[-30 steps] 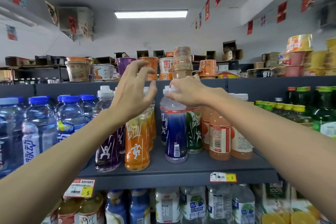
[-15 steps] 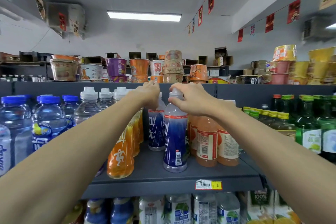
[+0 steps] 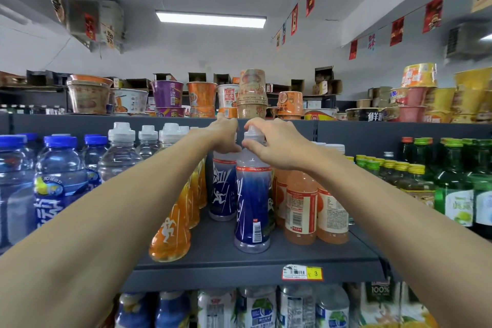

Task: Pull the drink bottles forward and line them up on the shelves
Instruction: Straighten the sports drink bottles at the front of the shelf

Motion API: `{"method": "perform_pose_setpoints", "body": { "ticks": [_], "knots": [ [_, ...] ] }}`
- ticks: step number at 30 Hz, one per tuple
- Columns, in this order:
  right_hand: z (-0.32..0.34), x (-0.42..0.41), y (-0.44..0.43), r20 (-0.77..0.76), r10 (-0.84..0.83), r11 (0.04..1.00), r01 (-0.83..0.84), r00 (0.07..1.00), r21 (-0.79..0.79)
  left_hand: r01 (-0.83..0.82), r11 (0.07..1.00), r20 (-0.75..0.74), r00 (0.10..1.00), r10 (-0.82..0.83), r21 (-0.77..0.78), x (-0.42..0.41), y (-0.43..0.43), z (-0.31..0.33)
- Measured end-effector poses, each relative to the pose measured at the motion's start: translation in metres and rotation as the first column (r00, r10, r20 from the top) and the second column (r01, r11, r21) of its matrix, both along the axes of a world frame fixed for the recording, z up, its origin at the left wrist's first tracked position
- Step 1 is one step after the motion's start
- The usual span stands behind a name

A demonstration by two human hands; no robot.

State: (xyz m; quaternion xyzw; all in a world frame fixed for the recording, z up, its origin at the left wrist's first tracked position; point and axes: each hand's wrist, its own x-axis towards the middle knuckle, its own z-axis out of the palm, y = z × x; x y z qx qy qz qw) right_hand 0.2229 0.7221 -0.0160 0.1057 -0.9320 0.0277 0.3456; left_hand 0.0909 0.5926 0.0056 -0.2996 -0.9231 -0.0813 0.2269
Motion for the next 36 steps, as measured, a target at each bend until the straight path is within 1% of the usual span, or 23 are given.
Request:
{"method": "perform_pose_setpoints", "body": {
  "ticks": [3, 6, 10, 14, 17, 19, 21, 22, 24, 29, 32, 33, 36],
  "knots": [
    [0.002, 0.003, 0.000, 0.017, -0.006, 1.000, 0.006, 1.000, 0.009, 0.088, 0.996, -0.028, 0.996, -0.087, 0.034, 0.004, -0.001, 0.001],
    [0.004, 0.007, 0.000, 0.042, -0.017, 1.000, 0.016, 0.999, 0.021, 0.132, 0.991, -0.047, 0.990, -0.131, 0.014, 0.010, -0.003, 0.006],
    [0.005, 0.008, -0.002, 0.052, -0.008, 1.000, 0.007, 0.999, 0.015, 0.089, 0.995, -0.020, 0.996, -0.090, -0.053, 0.012, -0.007, 0.012],
    [0.006, 0.007, -0.002, 0.063, 0.004, 1.000, -0.004, 0.998, 0.007, 0.073, 0.995, -0.016, 0.997, -0.075, -0.072, 0.007, -0.014, 0.014],
    [0.006, 0.007, -0.001, 0.076, 0.011, 1.000, -0.011, 0.997, -0.012, 0.015, 0.985, -0.048, 0.999, -0.023, -0.170, 0.010, -0.016, 0.018],
    [0.006, 0.008, -0.002, 0.075, 0.015, 1.000, -0.014, 0.997, -0.020, -0.020, 0.967, -0.023, 1.000, 0.014, -0.254, 0.013, -0.017, 0.021],
    [0.006, 0.009, -0.002, 0.071, 0.014, 1.000, -0.013, 0.997, -0.020, -0.009, 0.952, 0.004, 1.000, 0.011, -0.306, 0.013, -0.018, 0.020],
    [0.006, 0.009, -0.003, 0.070, 0.012, 1.000, -0.011, 0.997, -0.017, -0.005, 0.948, -0.011, 1.000, 0.002, -0.319, 0.013, -0.019, 0.017],
    [0.006, 0.010, -0.003, 0.074, 0.012, 1.000, -0.011, 0.997, -0.015, -0.009, 0.943, -0.060, 0.998, -0.012, -0.334, 0.011, -0.021, 0.012],
    [0.006, 0.010, -0.004, 0.076, 0.014, 1.000, -0.012, 0.997, -0.028, -0.009, 0.933, -0.057, 0.998, -0.012, -0.361, 0.013, -0.022, 0.015],
    [0.005, 0.010, -0.003, 0.077, 0.016, 1.000, -0.014, 0.997, -0.028, -0.056, 0.918, -0.149, 0.989, -0.003, -0.393, 0.014, -0.021, 0.012],
    [0.005, 0.010, -0.003, 0.077, 0.018, 0.999, -0.016, 0.997, -0.029, -0.056, 0.920, -0.160, 0.987, -0.007, -0.387, 0.012, -0.021, 0.011],
    [0.004, 0.009, -0.002, 0.066, 0.022, 1.000, -0.020, 0.998, -0.024, -0.019, 0.931, -0.128, 0.991, -0.030, -0.366, 0.007, -0.021, 0.010]
  ]
}}
